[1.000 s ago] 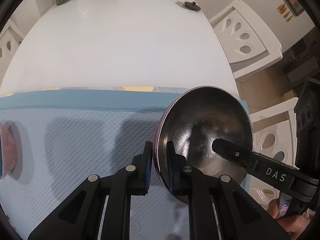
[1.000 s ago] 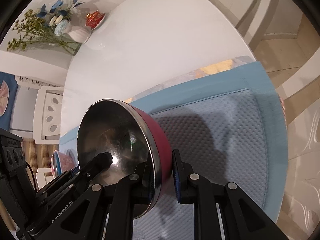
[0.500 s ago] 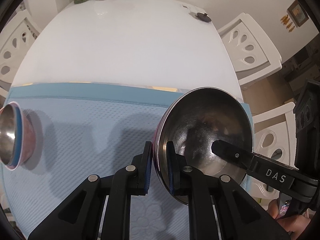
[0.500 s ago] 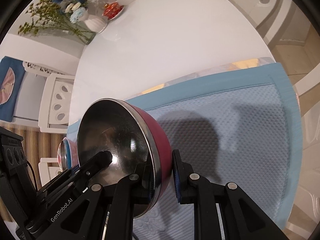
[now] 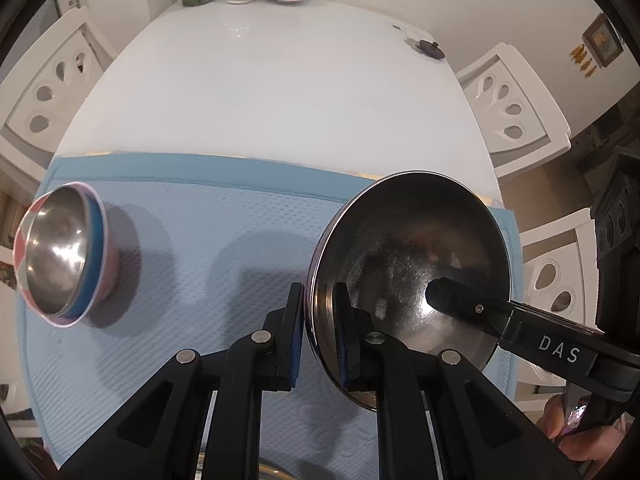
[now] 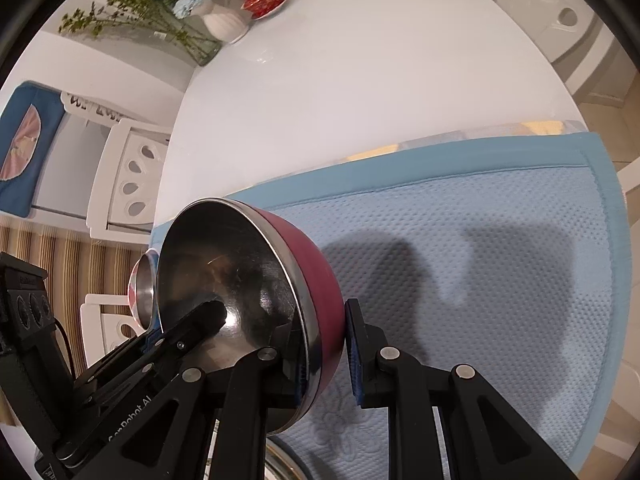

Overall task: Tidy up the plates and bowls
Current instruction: 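Carry the pink and steel bowls with both grippers over the nested bowls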

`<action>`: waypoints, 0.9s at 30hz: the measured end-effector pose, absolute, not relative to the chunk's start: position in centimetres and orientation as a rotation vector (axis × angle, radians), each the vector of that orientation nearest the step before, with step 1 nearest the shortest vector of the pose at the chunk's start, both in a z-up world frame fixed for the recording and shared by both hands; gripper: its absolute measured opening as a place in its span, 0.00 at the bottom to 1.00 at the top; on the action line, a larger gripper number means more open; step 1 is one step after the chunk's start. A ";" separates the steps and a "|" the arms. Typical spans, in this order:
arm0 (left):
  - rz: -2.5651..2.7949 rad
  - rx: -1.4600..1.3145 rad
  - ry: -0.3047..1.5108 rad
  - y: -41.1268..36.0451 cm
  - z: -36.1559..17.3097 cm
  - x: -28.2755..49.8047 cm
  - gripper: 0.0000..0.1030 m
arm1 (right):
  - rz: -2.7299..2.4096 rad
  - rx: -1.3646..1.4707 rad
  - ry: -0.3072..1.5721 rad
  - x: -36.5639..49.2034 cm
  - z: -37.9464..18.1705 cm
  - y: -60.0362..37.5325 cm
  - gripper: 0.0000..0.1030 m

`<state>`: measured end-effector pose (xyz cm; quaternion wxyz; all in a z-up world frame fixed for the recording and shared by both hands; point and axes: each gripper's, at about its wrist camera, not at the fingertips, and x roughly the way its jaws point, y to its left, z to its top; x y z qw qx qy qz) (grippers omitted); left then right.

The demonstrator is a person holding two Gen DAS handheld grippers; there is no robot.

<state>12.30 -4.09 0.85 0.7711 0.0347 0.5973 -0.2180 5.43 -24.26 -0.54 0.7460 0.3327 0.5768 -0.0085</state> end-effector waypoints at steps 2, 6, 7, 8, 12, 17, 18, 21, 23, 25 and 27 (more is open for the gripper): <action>-0.465 0.068 1.293 -3.1 1.0 12.5 0.10 | -0.013 0.723 1.264 5.8 -0.4 -23.4 0.16; -0.453 0.058 1.290 -1.1 1.2 13.1 0.10 | 0.003 0.708 1.269 6.8 -0.1 -21.4 0.16; -0.449 0.054 1.289 -0.5 1.2 13.2 0.10 | 0.005 0.707 1.268 6.9 -0.1 -21.0 0.16; -0.445 0.052 1.289 0.0 1.2 13.4 0.10 | 0.008 0.706 1.268 7.1 0.0 -20.6 0.16; -0.432 0.036 1.287 2.0 1.3 13.8 0.10 | 0.018 0.696 1.274 8.1 0.1 -18.4 0.16; -0.424 0.017 1.282 4.6 1.5 14.4 0.10 | 0.030 0.681 1.273 9.0 0.5 -16.0 0.16; -0.420 0.014 1.284 5.1 1.4 14.5 0.10 | 0.031 0.679 1.273 9.2 0.6 -15.5 0.16; -0.411 0.005 1.282 6.5 1.5 14.8 0.10 | 0.036 0.675 1.276 9.7 0.6 -13.9 0.16; -0.405 0.002 1.283 7.5 1.5 15.2 0.10 | 0.040 0.673 1.278 10.0 0.6 -12.9 0.16; -0.398 -0.002 1.283 8.5 1.5 15.5 0.10 | 0.045 0.670 1.280 10.4 0.6 -11.9 0.16; -0.395 -0.009 1.284 9.4 1.6 15.9 0.10 | 0.052 0.667 1.283 10.6 0.6 -10.9 0.16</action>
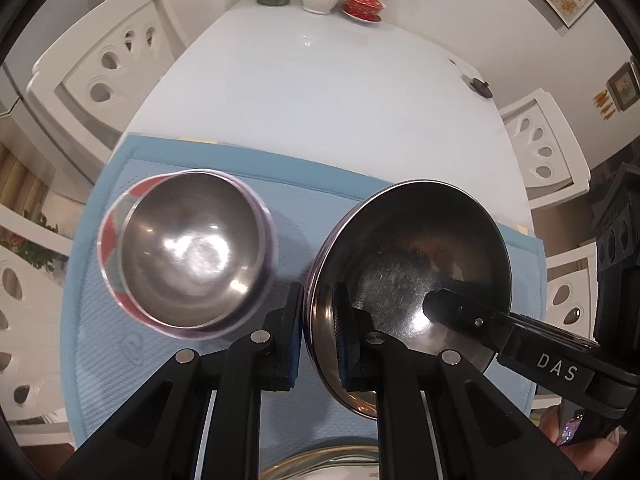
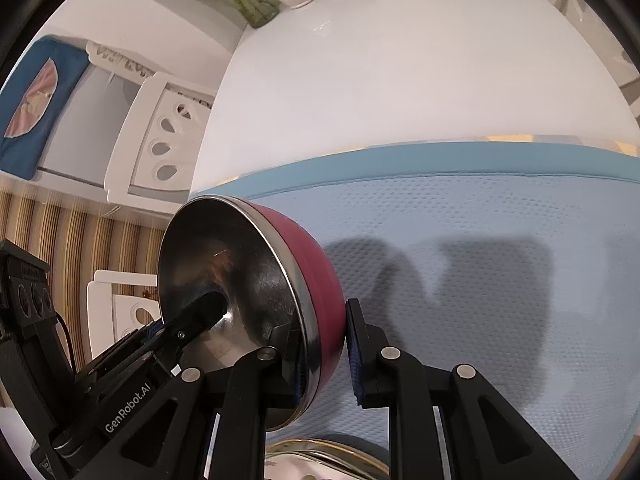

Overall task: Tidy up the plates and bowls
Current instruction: 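Carry the pink and steel bowls with both grippers over the nested bowls, then lower the bowls onto the nested bowls and open both grippers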

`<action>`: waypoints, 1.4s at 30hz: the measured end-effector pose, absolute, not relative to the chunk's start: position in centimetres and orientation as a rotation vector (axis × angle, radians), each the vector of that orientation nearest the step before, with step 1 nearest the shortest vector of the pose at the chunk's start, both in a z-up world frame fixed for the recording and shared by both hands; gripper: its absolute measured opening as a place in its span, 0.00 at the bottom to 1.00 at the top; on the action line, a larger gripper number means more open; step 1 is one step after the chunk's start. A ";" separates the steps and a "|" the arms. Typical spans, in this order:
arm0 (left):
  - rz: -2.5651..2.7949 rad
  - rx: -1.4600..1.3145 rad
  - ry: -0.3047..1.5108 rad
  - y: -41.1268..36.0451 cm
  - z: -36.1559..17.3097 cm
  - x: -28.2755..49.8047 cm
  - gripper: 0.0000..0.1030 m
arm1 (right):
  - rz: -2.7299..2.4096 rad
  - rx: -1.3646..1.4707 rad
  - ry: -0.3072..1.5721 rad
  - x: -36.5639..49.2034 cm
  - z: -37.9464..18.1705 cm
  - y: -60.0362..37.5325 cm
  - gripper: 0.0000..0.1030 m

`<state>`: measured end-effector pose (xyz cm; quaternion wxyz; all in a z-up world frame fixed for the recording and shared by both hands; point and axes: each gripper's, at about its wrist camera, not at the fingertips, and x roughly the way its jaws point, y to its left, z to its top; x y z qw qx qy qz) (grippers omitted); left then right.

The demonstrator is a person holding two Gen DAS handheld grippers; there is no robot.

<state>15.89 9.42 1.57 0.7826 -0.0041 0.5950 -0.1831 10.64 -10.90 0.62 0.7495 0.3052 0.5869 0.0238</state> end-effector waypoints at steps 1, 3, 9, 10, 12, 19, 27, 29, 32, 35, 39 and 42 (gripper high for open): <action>-0.394 -0.012 1.285 9.9 1.6 16.0 0.10 | 0.053 0.667 1.284 11.0 0.6 -10.4 0.16; -0.394 -0.019 1.283 10.6 1.7 16.3 0.10 | 0.056 0.661 1.286 11.4 0.6 -9.5 0.16; -0.389 -0.030 1.275 13.0 2.2 17.5 0.10 | 0.066 0.644 1.279 12.9 1.3 -7.3 0.16; -0.386 -0.033 1.273 13.5 2.3 17.8 0.10 | 0.068 0.641 1.276 13.1 1.5 -7.0 0.16; -0.382 -0.037 1.271 14.1 2.5 18.3 0.11 | 0.073 0.634 1.272 13.8 1.9 -6.2 0.17; -0.365 -0.053 1.259 16.8 3.0 20.4 0.10 | 0.093 0.617 1.268 15.9 2.4 -3.6 0.17; -0.346 -0.070 1.270 19.3 2.2 22.2 0.10 | 0.112 0.599 1.290 18.0 1.6 -0.8 0.17; -0.345 -0.073 1.278 19.8 1.7 22.6 0.10 | 0.111 0.593 1.297 18.3 1.4 -0.2 0.17; -0.348 -0.077 1.289 20.5 1.1 23.0 0.10 | 0.109 0.593 1.309 18.8 0.9 0.4 0.17; -0.350 -0.081 1.299 21.1 0.5 23.3 0.11 | 0.109 0.591 1.323 19.3 0.3 0.9 0.17; -0.350 -0.081 1.310 21.5 -0.1 23.6 0.10 | 0.101 0.590 1.338 19.8 -0.3 1.5 0.17; -0.356 -0.086 1.318 21.8 -0.6 23.8 0.10 | 0.096 0.589 1.347 20.0 -0.8 1.7 0.17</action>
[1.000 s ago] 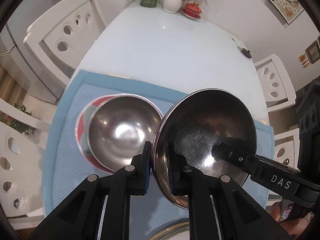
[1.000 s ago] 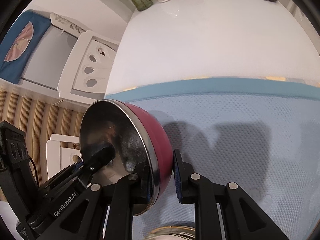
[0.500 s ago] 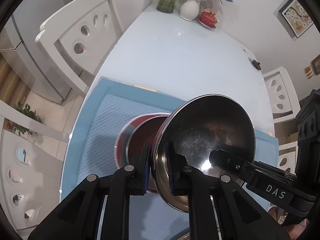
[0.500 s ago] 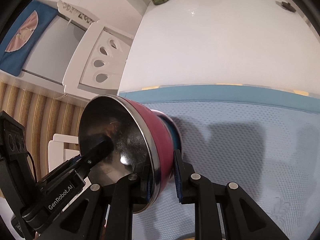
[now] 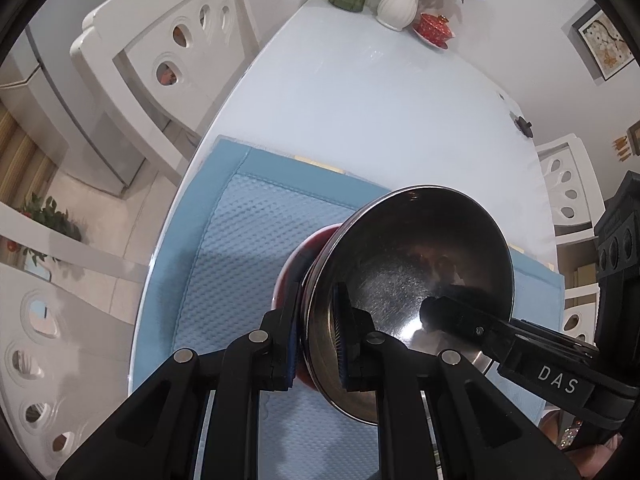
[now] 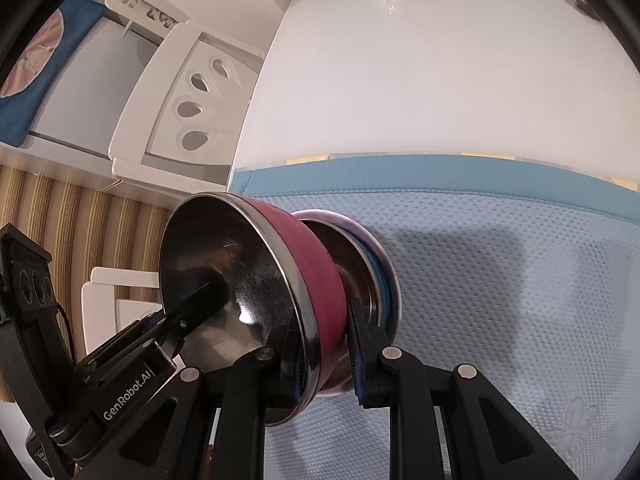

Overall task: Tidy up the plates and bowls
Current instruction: 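Lower the bowls onto the nested bowls and open both grippers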

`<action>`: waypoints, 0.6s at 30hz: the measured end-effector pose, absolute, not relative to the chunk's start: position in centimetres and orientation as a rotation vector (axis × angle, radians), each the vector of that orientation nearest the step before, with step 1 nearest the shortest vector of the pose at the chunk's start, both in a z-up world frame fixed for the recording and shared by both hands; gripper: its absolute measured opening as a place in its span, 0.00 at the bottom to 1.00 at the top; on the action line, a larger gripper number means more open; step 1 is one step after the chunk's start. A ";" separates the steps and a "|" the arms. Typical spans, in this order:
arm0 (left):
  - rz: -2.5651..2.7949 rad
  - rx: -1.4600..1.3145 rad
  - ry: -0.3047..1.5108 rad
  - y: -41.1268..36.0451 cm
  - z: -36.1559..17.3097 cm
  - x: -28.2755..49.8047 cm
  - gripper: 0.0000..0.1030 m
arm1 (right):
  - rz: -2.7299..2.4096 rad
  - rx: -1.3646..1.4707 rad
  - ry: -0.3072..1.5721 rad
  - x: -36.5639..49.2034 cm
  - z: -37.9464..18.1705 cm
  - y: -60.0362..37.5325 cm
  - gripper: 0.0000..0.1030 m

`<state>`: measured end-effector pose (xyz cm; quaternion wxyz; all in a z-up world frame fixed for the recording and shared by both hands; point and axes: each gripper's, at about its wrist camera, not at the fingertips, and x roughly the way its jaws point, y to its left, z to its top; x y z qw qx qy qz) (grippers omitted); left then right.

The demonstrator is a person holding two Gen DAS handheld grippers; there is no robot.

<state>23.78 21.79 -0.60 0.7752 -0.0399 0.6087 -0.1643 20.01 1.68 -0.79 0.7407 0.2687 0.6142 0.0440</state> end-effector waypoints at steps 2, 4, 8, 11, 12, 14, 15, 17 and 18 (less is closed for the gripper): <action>-0.363 -0.093 1.323 21.9 -0.9 23.9 0.10 | 0.091 0.590 1.351 20.1 -1.1 1.7 0.17; -0.369 -0.095 1.327 21.9 -1.2 23.9 0.10 | 0.081 0.589 1.354 20.0 -1.3 1.8 0.17; -0.379 -0.089 1.329 21.7 -1.5 24.0 0.11 | 0.059 0.585 1.356 20.1 -1.6 1.8 0.17; -0.380 -0.103 1.331 21.9 -1.6 24.1 0.11 | 0.057 0.590 1.365 20.2 -1.9 1.8 0.17; -0.380 -0.106 1.331 21.9 -1.7 24.1 0.11 | 0.057 0.593 1.367 20.2 -1.9 1.8 0.17; -0.381 -0.104 1.331 21.9 -1.7 24.1 0.11 | 0.056 0.596 1.367 20.2 -2.0 1.8 0.17; -0.382 -0.101 1.332 22.0 -1.8 24.1 0.11 | 0.054 0.596 1.368 20.3 -2.1 1.8 0.17; -0.385 -0.101 1.334 22.0 -1.9 24.2 0.11 | 0.052 0.594 1.369 20.2 -2.1 1.9 0.17; -0.386 -0.101 1.334 22.0 -1.9 24.2 0.11 | 0.050 0.594 1.370 20.2 -2.1 1.8 0.17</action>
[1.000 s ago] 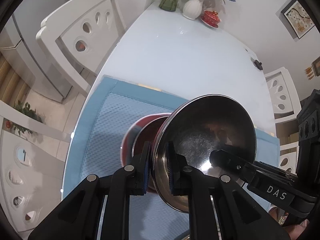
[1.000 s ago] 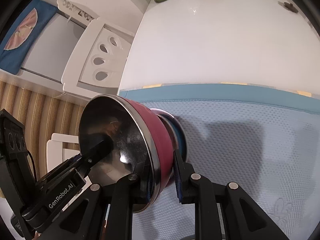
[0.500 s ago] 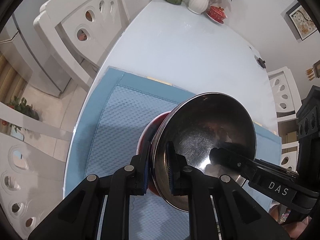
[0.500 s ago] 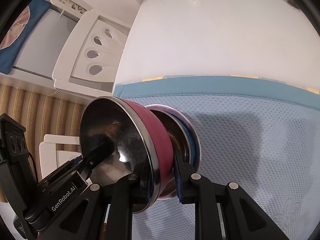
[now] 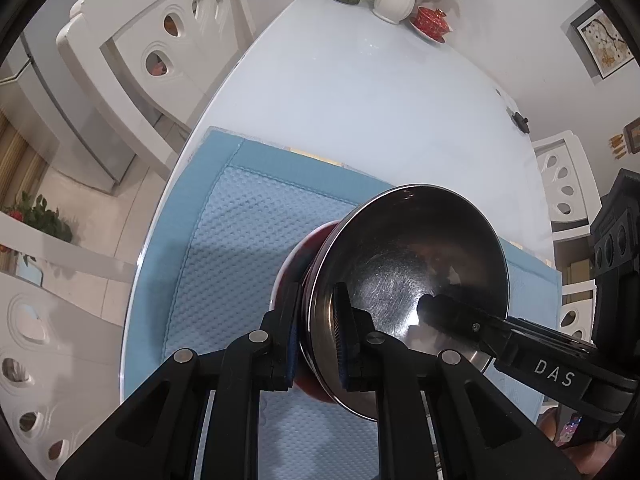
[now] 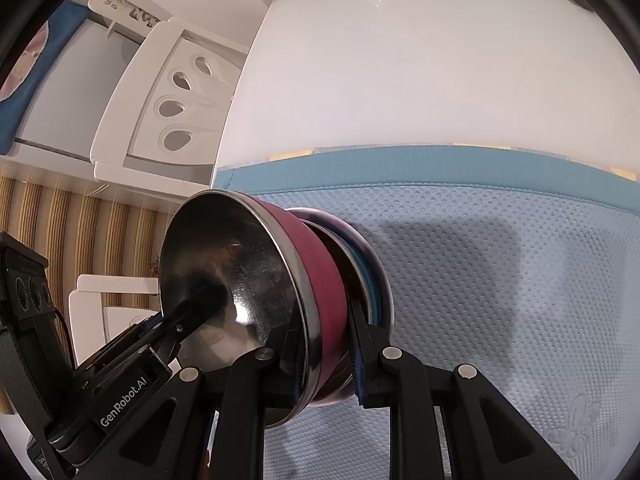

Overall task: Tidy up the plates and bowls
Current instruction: 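Lower the bowls onto the nested bowls and open both grippers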

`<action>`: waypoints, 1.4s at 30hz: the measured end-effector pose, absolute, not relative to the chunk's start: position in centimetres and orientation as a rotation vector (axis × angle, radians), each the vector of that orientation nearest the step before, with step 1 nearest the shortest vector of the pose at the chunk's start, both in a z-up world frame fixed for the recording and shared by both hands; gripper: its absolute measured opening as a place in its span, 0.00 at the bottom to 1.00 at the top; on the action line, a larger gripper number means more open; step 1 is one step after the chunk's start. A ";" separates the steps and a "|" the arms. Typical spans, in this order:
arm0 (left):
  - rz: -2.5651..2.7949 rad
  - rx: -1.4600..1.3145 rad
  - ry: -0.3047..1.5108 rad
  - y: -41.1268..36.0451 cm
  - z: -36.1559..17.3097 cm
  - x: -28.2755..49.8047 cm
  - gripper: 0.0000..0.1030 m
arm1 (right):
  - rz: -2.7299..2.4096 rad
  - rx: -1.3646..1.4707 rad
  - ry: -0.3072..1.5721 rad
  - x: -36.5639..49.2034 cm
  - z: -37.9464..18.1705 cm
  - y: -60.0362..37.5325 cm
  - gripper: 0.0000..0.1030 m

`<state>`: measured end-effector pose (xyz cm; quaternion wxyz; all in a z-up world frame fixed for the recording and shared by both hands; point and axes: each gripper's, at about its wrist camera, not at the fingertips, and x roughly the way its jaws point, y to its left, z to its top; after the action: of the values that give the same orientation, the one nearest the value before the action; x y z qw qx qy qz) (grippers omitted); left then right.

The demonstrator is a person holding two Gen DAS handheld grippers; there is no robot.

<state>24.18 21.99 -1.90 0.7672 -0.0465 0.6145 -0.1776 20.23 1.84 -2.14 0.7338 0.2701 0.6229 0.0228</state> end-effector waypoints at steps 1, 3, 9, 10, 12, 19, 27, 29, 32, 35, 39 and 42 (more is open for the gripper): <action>-0.385 -0.101 1.334 22.0 -1.9 24.1 0.11 | 0.049 0.594 1.370 20.2 -2.2 1.8 0.17; -0.380 -0.102 1.333 22.1 -2.0 24.1 0.11 | 0.047 0.596 1.375 20.2 -2.3 1.8 0.18; -0.380 -0.110 1.336 22.2 -2.3 24.2 0.11 | 0.052 0.608 1.373 20.0 -2.4 1.6 0.20; -0.379 -0.111 1.334 22.3 -2.3 24.1 0.11 | 0.053 0.606 1.373 20.0 -2.3 1.6 0.21; -0.381 -0.114 1.333 22.3 -2.3 24.1 0.12 | 0.050 0.596 1.370 20.0 -2.1 1.6 0.22; -0.386 -0.121 1.328 22.5 -2.1 24.1 0.12 | 0.047 0.595 1.359 19.8 -1.6 1.5 0.25; -0.384 -0.128 1.327 22.7 -2.1 24.1 0.13 | 0.029 0.589 1.344 19.3 -0.9 0.8 0.28; -0.382 -0.132 1.326 22.7 -2.0 24.1 0.13 | 0.015 0.579 1.353 19.3 -1.2 0.6 0.28; -0.376 -0.133 1.324 22.9 -1.7 24.1 0.13 | -0.001 0.588 1.361 19.1 -1.8 0.1 0.28; -0.368 -0.130 1.323 23.1 -1.3 24.1 0.33 | -0.004 0.601 1.373 18.8 -2.5 -0.2 0.29; -0.338 -0.133 1.296 23.9 -0.4 24.1 0.82 | 0.045 0.609 1.354 18.9 -2.0 -0.1 0.42; -0.332 -0.130 1.305 24.1 -0.9 24.4 0.93 | 0.049 0.576 1.294 19.0 -1.0 0.0 0.80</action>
<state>24.39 24.09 -0.86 0.7797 -0.0599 0.6040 -0.1537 18.99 -0.03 -0.96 0.7592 0.2645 0.5942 0.0224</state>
